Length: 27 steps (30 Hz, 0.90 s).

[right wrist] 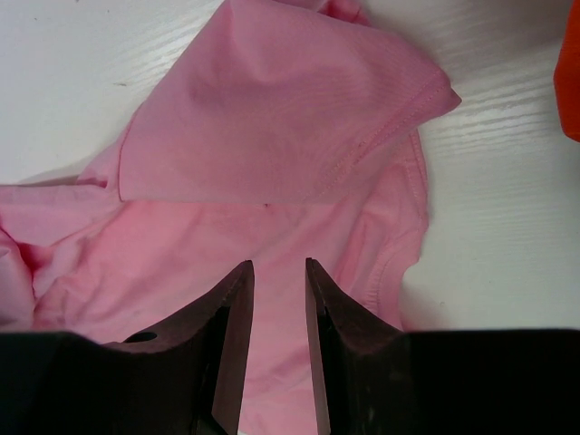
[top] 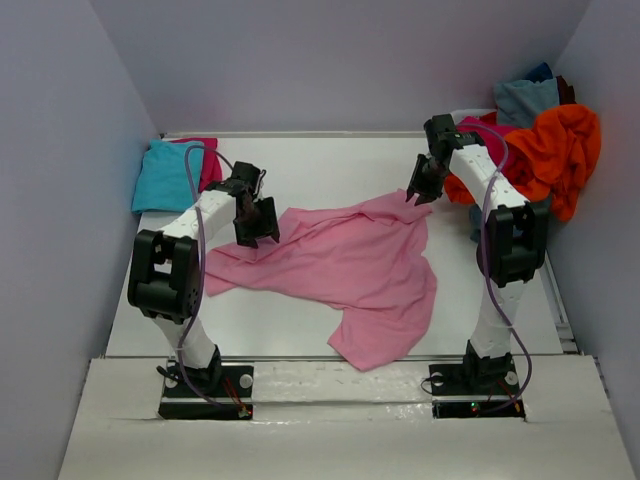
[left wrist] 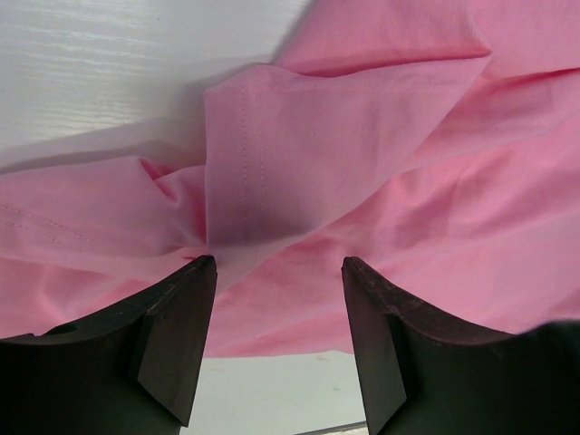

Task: Fold and stack the t-shirts
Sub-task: Pick up the flattened T-shirt from the center of the board.

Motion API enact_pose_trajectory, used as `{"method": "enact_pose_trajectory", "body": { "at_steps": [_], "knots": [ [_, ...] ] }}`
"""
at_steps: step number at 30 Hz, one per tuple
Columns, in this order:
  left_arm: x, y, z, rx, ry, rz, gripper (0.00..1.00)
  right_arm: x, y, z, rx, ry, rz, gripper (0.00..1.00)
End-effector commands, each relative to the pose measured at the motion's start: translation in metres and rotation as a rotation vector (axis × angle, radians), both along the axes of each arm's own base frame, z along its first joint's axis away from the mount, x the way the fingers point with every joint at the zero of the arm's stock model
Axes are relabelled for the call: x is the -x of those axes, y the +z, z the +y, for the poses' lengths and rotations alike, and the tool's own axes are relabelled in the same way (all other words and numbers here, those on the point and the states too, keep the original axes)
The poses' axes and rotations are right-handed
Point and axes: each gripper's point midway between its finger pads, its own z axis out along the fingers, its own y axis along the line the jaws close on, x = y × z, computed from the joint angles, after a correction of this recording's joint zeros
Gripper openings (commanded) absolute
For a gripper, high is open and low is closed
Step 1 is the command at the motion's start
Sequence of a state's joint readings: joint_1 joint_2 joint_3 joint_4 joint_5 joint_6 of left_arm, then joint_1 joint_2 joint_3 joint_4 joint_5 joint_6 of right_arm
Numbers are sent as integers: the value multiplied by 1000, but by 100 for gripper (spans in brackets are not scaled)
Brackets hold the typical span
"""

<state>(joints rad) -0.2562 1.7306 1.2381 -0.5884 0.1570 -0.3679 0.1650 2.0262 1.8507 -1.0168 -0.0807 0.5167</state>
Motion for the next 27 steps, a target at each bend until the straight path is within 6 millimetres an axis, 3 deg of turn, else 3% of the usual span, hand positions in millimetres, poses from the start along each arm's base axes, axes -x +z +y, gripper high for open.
{"method": "enact_pose_trajectory", "body": {
  "at_steps": [1, 27],
  "knots": [
    [-1, 17, -8, 51, -9, -44, 69, -4, 5, 5, -11, 14, -32, 35],
    [3, 6, 3, -3, 17, -26, 70, -3, -1, 5, -10, 19, -15, 35]
  ]
}}
